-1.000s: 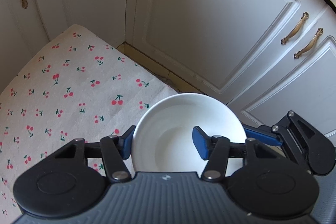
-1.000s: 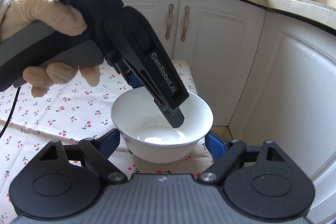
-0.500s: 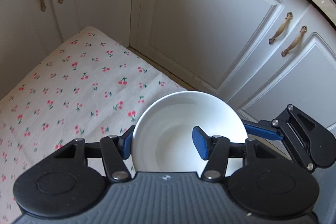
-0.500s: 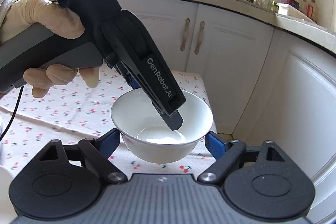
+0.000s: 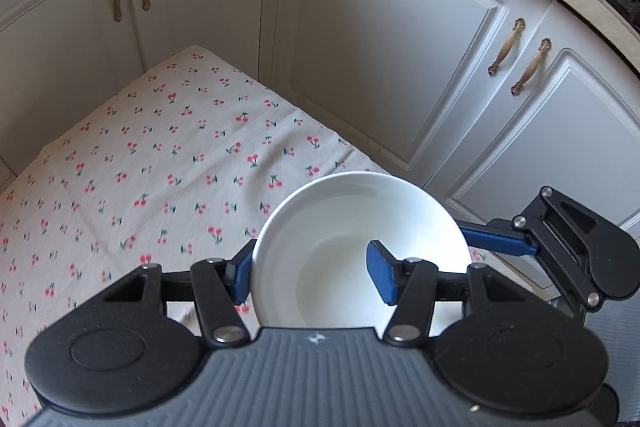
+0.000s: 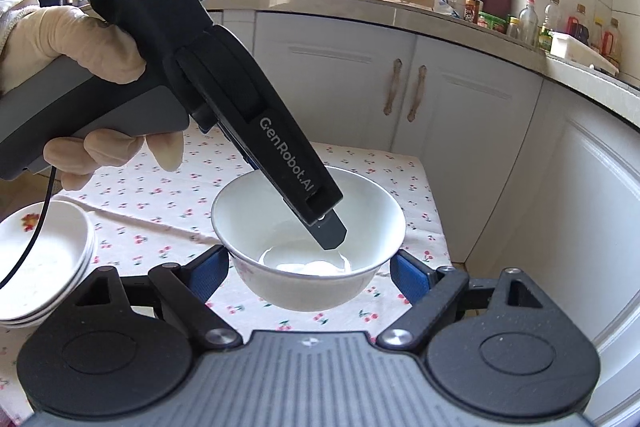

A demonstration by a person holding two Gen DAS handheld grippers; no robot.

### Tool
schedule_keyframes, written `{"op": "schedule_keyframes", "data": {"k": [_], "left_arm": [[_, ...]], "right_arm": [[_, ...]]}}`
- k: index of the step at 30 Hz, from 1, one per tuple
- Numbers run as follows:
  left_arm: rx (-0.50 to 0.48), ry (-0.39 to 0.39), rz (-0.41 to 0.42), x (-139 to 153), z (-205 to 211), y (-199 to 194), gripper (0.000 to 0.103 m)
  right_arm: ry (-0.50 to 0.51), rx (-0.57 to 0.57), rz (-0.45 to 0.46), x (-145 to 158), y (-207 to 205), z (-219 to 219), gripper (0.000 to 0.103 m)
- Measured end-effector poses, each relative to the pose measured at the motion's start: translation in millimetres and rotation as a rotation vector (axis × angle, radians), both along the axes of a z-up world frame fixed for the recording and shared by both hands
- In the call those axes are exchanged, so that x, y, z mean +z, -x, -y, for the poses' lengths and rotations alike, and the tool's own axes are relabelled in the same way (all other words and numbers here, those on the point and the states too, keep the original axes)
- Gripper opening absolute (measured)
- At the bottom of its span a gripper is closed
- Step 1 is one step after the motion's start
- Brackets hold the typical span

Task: Organize plates and bowls
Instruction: 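Carry the small bowl with the left gripper and lower it into the bowl stack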

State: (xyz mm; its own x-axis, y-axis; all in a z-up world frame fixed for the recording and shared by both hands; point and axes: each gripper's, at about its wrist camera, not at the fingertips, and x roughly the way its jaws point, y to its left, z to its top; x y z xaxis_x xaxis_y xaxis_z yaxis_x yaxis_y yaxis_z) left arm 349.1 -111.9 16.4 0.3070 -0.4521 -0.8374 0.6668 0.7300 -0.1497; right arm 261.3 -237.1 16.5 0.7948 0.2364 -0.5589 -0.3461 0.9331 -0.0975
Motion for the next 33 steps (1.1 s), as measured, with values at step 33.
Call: {"op": "schedule_keyframes", "data": {"k": [33], "left_arm": [[0.057,-0.043,0.050,-10.6,-62.5,113.2,0.056]], "right_arm": [[-0.017,0.168,-0.055,4.5,88.7,-39.3,0.091]]}}
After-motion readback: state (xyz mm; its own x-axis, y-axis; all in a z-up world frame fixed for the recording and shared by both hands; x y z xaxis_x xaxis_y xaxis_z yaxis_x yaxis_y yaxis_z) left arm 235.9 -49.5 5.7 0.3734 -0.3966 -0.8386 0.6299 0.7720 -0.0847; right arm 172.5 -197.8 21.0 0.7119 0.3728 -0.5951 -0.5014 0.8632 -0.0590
